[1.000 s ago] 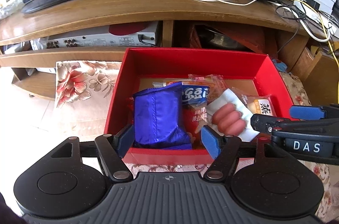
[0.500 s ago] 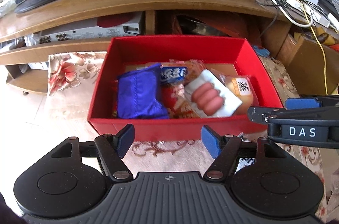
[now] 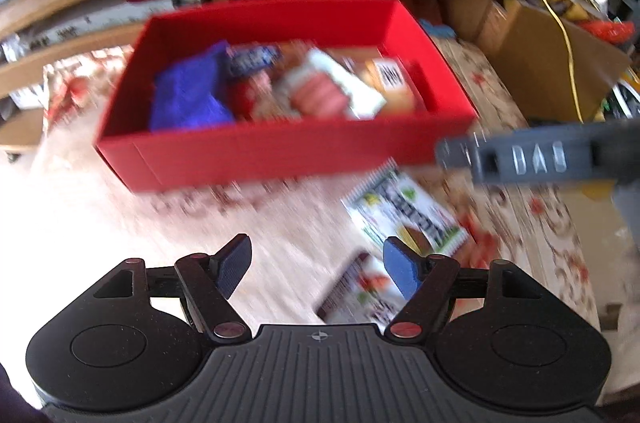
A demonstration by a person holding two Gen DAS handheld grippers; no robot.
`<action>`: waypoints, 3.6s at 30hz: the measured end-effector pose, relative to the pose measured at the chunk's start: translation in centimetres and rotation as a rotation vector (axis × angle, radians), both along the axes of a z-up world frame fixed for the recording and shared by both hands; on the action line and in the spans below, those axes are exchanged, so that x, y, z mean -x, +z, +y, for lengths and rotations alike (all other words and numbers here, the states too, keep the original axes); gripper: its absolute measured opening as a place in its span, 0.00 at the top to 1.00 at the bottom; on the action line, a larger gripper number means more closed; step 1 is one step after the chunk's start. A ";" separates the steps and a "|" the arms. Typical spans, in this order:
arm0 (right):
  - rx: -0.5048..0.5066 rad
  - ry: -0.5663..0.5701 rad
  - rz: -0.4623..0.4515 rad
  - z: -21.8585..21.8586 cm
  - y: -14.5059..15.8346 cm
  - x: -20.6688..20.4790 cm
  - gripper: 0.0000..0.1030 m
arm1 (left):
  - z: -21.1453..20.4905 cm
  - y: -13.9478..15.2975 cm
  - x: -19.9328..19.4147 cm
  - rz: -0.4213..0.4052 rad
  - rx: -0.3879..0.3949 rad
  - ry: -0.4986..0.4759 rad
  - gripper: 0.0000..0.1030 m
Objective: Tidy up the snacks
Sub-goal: 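Move both grippers back to the last two snack packets beside the box, then grasp the white jerky packet with left gripper while right grasps Kaprons wafer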
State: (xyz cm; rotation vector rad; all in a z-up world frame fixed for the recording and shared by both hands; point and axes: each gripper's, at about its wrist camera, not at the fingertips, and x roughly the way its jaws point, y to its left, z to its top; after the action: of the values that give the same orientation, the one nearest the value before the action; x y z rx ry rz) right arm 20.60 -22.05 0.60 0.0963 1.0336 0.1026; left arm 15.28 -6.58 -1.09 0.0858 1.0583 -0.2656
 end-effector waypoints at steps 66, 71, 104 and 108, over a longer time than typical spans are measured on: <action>0.022 0.183 0.170 4.2 -4.6 -1.7 0.25 | 1.9 -3.9 1.5 0.136 0.003 -0.070 0.41; 0.074 0.251 0.199 5.4 -6.1 -2.1 0.22 | 2.2 -4.1 0.6 0.141 0.028 -0.069 0.38; 0.122 0.202 0.165 3.3 -5.5 6.2 0.46 | 0.9 -4.6 3.0 0.080 -0.123 -0.127 0.19; 0.111 0.203 0.164 3.2 -5.5 6.1 0.46 | 0.9 -4.8 2.7 0.070 -0.132 -0.127 0.18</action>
State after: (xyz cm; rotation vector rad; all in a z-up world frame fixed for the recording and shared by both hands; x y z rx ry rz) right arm 14.51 -18.87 -4.91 -0.1034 1.2089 0.2246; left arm 12.55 -5.71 -5.85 0.2643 1.1412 -0.3148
